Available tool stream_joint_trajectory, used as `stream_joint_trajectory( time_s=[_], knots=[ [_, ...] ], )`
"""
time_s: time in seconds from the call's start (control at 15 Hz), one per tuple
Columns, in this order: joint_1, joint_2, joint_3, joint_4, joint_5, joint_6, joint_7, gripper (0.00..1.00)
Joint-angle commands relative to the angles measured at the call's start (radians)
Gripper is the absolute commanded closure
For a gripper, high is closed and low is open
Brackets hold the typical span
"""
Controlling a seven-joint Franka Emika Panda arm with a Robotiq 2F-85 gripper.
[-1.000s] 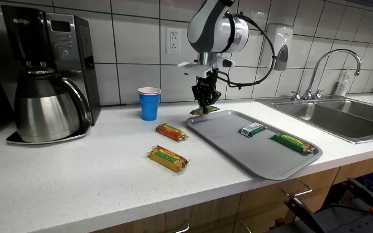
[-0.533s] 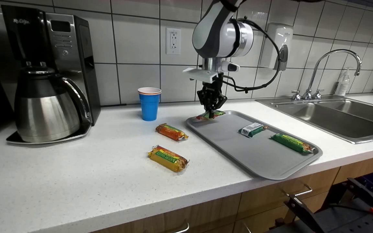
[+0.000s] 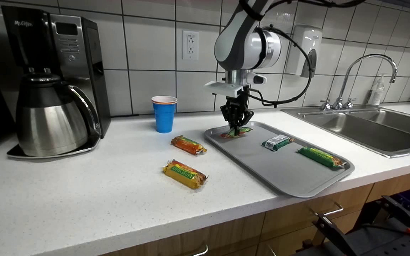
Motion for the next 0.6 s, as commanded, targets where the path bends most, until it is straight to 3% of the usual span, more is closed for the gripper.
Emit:
stream_joint_trajectory(
  time_s=[0.0,0.07,0.53],
  knots=[
    [0.002,-0.007,-0.005,-0.009,-0.037,0.004,0.041,0.57],
    [0.003,-0.008,-0.006,-0.01,-0.044,0.005,0.039,0.56],
    [-0.006,-0.027,0.011,0.002,-0.044,-0.016,0.006,0.05]
  ],
)
